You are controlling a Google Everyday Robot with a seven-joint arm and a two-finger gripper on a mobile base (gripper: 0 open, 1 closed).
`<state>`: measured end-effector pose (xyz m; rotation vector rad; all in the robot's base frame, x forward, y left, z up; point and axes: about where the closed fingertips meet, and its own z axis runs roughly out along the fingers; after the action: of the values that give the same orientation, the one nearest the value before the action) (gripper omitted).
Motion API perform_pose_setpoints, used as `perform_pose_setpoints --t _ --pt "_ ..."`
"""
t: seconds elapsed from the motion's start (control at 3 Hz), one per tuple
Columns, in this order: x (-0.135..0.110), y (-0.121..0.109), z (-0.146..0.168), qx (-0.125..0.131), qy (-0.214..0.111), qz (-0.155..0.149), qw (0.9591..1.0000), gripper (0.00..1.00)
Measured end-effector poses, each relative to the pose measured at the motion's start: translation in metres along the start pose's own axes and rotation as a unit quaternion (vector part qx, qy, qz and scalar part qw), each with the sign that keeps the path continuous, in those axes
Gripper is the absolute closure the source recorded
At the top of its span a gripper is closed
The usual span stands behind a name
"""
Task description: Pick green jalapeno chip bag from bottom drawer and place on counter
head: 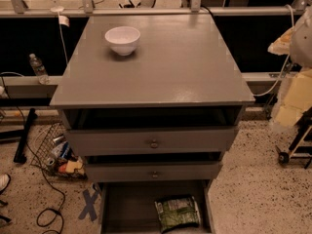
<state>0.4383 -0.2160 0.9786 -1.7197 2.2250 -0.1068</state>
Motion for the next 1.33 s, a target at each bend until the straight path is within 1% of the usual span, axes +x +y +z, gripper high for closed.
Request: perform_pose_setpoints --t 0.33,0.67,1.0,1.33 --pt "0.0 0.0 0.0 0.0 0.0 0.0 1.0 0.0" --pt "0.008 0.006 0.027 -0.013 -0.016 0.018 0.9996 0.0" --pt "0.032 0.02 0.09 -0.057 -0.063 0.066 0.9942 0.0" --pt "0.05 0.036 0.146 -0.101 -0.102 0.105 0.984 0.0"
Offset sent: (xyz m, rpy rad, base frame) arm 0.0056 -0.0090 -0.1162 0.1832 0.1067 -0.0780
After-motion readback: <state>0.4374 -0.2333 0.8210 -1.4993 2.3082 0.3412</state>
